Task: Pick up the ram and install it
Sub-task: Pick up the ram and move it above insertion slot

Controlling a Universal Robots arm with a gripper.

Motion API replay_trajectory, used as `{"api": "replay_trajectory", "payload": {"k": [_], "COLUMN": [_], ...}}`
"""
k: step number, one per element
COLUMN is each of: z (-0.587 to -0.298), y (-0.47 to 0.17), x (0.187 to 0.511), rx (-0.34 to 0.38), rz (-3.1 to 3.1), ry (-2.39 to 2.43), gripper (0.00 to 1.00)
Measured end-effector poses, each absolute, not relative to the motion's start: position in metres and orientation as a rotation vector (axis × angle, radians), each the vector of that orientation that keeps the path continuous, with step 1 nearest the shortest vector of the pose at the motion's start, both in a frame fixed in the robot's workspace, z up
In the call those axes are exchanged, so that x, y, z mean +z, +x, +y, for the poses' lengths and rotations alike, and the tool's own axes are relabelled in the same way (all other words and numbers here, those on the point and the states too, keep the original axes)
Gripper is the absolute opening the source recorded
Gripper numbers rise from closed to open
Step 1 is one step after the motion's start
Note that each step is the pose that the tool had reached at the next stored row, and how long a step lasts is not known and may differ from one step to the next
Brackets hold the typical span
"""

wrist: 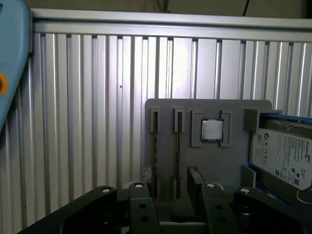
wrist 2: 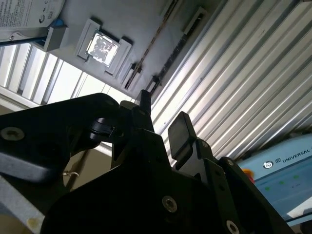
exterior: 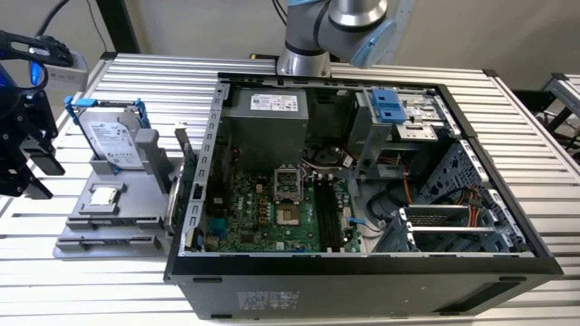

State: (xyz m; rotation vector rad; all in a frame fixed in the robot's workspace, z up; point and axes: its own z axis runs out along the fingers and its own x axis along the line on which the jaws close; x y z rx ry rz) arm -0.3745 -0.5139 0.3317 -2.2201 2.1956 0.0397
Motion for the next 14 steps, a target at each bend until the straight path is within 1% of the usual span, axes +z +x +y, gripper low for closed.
{"api": "replay_trajectory", "payload": {"k": [14], "z": [-0.5137], "y": [-0.3744], "x": [0.3219], "rx": [0.039], "rz": [2.195], "ry": [-2.22], "gripper": [1.0]}}
